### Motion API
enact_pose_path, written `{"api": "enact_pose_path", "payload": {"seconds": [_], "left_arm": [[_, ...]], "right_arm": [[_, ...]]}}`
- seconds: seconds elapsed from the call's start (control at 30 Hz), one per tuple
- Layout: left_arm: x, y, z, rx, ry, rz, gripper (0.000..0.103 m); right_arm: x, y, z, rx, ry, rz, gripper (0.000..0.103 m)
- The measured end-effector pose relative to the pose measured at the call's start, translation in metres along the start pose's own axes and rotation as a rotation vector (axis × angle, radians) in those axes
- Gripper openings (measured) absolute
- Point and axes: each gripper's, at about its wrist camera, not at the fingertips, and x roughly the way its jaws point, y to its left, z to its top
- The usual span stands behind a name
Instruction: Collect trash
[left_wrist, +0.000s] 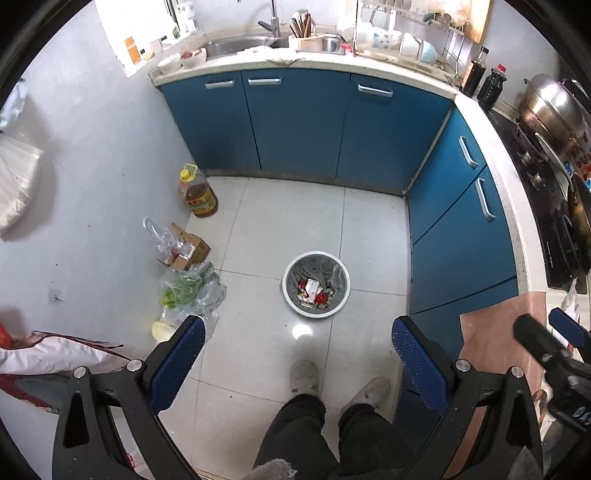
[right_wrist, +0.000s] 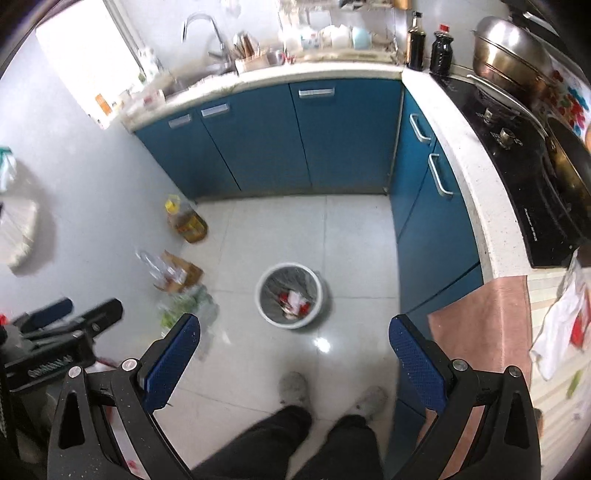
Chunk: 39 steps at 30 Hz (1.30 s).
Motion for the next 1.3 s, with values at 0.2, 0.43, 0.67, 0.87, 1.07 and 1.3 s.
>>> {"api": "enact_pose_path", "payload": {"seconds": [0.2, 0.43, 0.67, 0.87, 1.07, 1.3], "left_arm": [[-0.027, -0.058, 0.02, 0.097, -0.109, 0.023, 0.103], [-0.039, -0.191, 0.04, 0.288, -0.138, -0.067, 0.103], [-0.017, -0.384, 0.01, 0.582, 0.03, -0.239, 0.103], [0.042, -0.517, -0.041, 0.731, 0.309, -0.366, 0.103], [0.094, -0.592, -0.091, 0.819, 0.438, -0.36, 0.102], [0.094, -0.591, -0.092, 0.824, 0.391, -0.341, 0.002]], "right_arm": [[-0.04, -0.073, -0.003, 0.245, -0.086, 0.056, 0.103], [-0.094, -0.214, -0.04, 0.534, -0.165, -0.087, 0.103], [-0.121, -0.372, -0.114, 0.827, -0.144, -0.318, 0.103], [-0.109, -0.473, -0.167, 0.963, -0.082, -0.399, 0.091], [-0.088, -0.521, -0.195, 1.004, -0.04, -0.387, 0.085], [-0.054, -0.542, -0.197, 0.982, 0.017, -0.36, 0.078]]}}
